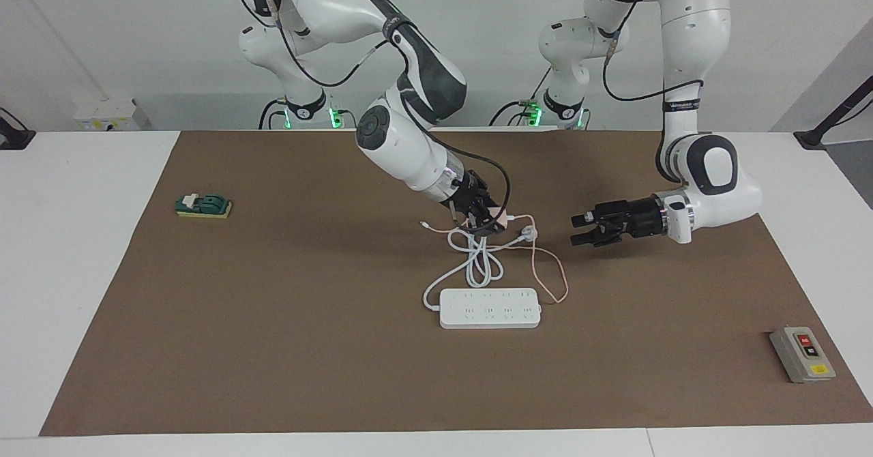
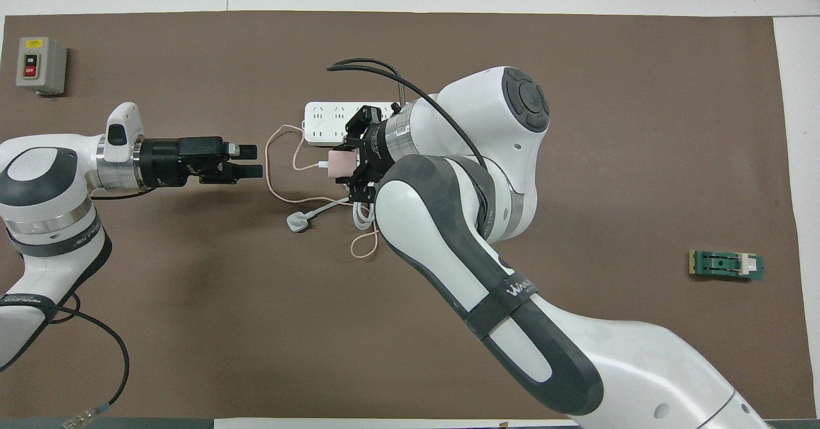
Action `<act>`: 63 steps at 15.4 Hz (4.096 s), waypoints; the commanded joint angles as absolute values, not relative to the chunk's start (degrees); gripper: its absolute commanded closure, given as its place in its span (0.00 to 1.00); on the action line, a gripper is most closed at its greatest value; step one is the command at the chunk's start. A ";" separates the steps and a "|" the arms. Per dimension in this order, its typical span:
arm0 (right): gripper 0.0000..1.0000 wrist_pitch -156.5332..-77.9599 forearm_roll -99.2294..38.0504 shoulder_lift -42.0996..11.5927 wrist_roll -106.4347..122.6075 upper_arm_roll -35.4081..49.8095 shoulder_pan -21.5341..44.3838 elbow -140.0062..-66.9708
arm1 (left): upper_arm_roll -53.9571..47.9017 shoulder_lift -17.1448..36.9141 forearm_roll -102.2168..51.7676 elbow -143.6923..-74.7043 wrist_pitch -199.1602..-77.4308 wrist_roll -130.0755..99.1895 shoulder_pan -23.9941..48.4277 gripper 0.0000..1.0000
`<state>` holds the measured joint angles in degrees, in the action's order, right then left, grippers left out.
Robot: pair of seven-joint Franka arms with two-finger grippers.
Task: Plug charger into power strip
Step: 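Carry the charger beside the power strip while the left gripper approaches, then close the left gripper on the charger held by the right gripper, then open the right gripper and withdraw it from the charger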
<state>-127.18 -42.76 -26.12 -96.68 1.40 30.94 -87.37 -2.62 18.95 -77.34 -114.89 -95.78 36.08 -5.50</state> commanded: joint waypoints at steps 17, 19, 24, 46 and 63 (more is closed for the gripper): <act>1.00 -125.68 -42.98 -25.75 -97.73 1.14 30.76 -87.01 | -2.37 15.56 -93.60 -119.80 -100.20 45.78 6.68 0.00; 1.00 -125.68 -42.98 -25.75 -97.73 1.14 30.76 -87.01 | -2.37 15.73 -94.48 -119.18 -100.63 46.32 7.47 0.00; 1.00 -125.68 -42.98 -25.75 -97.73 1.14 30.76 -87.01 | -2.37 15.91 -95.27 -118.65 -102.57 46.41 9.14 0.00; 1.00 -125.68 -43.51 -25.75 -97.73 1.14 30.59 -86.92 | -2.11 15.91 -94.66 -119.00 -102.57 46.93 9.76 1.00; 0.00 -115.16 -34.30 -22.24 -92.23 0.44 17.68 -82.09 | -1.67 16.87 -67.10 -109.09 -103.71 49.83 4.40 1.00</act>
